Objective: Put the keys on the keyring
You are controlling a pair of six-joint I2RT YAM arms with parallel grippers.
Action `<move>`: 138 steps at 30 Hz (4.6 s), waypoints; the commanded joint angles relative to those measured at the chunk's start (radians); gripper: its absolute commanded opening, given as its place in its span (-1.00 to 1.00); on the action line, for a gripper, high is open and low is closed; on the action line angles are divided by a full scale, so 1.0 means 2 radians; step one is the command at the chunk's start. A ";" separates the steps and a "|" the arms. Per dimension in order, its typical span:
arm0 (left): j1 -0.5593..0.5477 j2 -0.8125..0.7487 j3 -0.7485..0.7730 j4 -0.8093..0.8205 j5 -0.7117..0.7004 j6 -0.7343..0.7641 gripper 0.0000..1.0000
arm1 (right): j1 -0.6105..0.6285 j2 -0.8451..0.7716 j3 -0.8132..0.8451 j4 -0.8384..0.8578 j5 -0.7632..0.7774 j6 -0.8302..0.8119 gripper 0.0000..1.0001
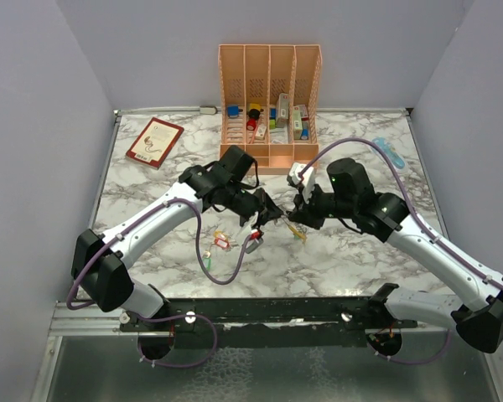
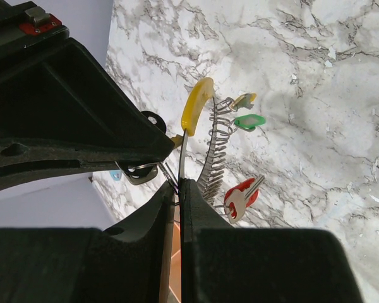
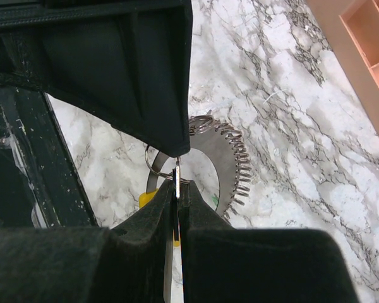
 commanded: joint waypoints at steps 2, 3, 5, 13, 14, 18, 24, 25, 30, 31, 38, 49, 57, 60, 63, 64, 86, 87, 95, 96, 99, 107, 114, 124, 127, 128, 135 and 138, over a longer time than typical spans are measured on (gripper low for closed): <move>-0.006 -0.006 -0.021 -0.011 -0.011 -0.018 -1.00 | -0.001 0.012 0.033 0.017 0.018 0.025 -0.93; -0.006 -0.006 -0.021 -0.008 -0.013 -0.021 -1.00 | 0.000 0.016 0.034 0.011 0.017 0.029 -0.93; -0.006 -0.006 -0.021 -0.006 -0.016 -0.022 -1.00 | 0.000 0.021 0.036 0.005 0.017 0.039 -0.94; -0.006 -0.008 -0.035 0.018 -0.034 -0.031 -1.00 | 0.000 0.037 0.064 -0.039 0.003 0.069 -0.96; -0.006 -0.008 -0.035 0.019 -0.033 -0.033 -1.00 | 0.000 0.040 0.068 -0.046 -0.001 0.072 -0.96; -0.006 -0.007 -0.033 0.024 -0.030 -0.043 -1.00 | 0.000 0.053 0.073 -0.060 -0.017 0.080 -0.96; -0.006 -0.007 -0.031 0.024 -0.036 -0.044 -1.00 | 0.000 0.054 0.071 -0.053 -0.033 0.087 -0.96; -0.006 -0.008 -0.031 0.025 -0.036 -0.044 -1.00 | 0.000 0.054 0.072 -0.053 -0.036 0.087 -0.96; -0.006 -0.008 -0.029 0.026 -0.033 -0.053 -1.00 | 0.000 0.049 0.072 -0.045 -0.037 0.075 -0.96; -0.006 -0.008 -0.028 0.024 -0.031 -0.053 -1.00 | 0.000 0.045 0.069 -0.039 -0.037 0.073 -0.96; -0.006 -0.005 -0.023 0.013 -0.027 -0.046 -1.00 | 0.000 0.028 0.064 -0.005 -0.027 0.051 -0.96; -0.009 -0.002 -0.018 0.008 -0.022 -0.044 -1.00 | 0.000 0.021 0.044 0.038 -0.055 0.007 -0.96; -0.009 -0.003 -0.019 0.008 -0.023 -0.044 -1.00 | 0.000 0.015 0.042 0.044 -0.024 0.034 -0.96; -0.009 -0.004 -0.021 0.014 -0.027 -0.045 -1.00 | 0.000 0.042 0.066 0.011 -0.022 0.051 -0.96; -0.009 -0.005 -0.022 0.021 -0.033 -0.047 -1.00 | 0.000 0.062 0.081 -0.011 -0.015 0.067 -0.96; -0.010 -0.006 -0.023 0.023 -0.037 -0.047 -1.00 | 0.000 0.067 0.086 -0.017 -0.013 0.073 -0.96; -0.031 -0.032 -0.104 0.258 -0.239 -0.167 -1.00 | 0.000 0.095 0.139 -0.080 0.074 0.257 -0.97; -0.032 -0.035 -0.107 0.265 -0.245 -0.169 -1.00 | 0.000 0.092 0.142 -0.081 0.091 0.269 -0.97; -0.033 -0.038 -0.120 0.334 -0.292 -0.206 -1.00 | 0.000 0.078 0.176 -0.105 0.088 0.307 -0.41; -0.033 -0.039 -0.122 0.344 -0.295 -0.209 -1.00 | 0.000 0.075 0.177 -0.104 0.082 0.307 -0.27; -0.033 -0.042 -0.130 0.372 -0.301 -0.225 -1.00 | 0.000 0.061 0.180 -0.107 0.099 0.304 0.13; -0.033 -0.071 -0.166 0.442 -0.272 -0.246 -1.00 | -0.012 0.023 0.146 -0.073 0.216 0.279 0.49; -0.031 -0.101 -0.207 0.508 -0.233 -0.256 -1.00 | -0.038 0.002 0.083 -0.022 0.196 0.216 0.35; -0.008 -0.106 -0.203 0.528 -0.129 -0.384 -1.00 | -0.046 -0.066 -0.061 0.116 0.144 0.121 0.37; -0.005 -0.106 -0.200 0.523 -0.103 -0.402 -1.00 | -0.046 -0.085 -0.090 0.171 0.147 0.097 0.37; -0.004 -0.105 -0.198 0.518 -0.093 -0.407 -1.00 | -0.046 -0.088 -0.096 0.183 0.144 0.089 0.37; 0.001 -0.102 -0.182 0.498 -0.053 -0.438 -1.00 | -0.046 -0.065 -0.106 0.224 0.127 0.050 0.31; 0.002 -0.103 -0.178 0.490 -0.049 -0.442 -1.00 | -0.046 -0.058 -0.110 0.231 0.120 0.046 0.13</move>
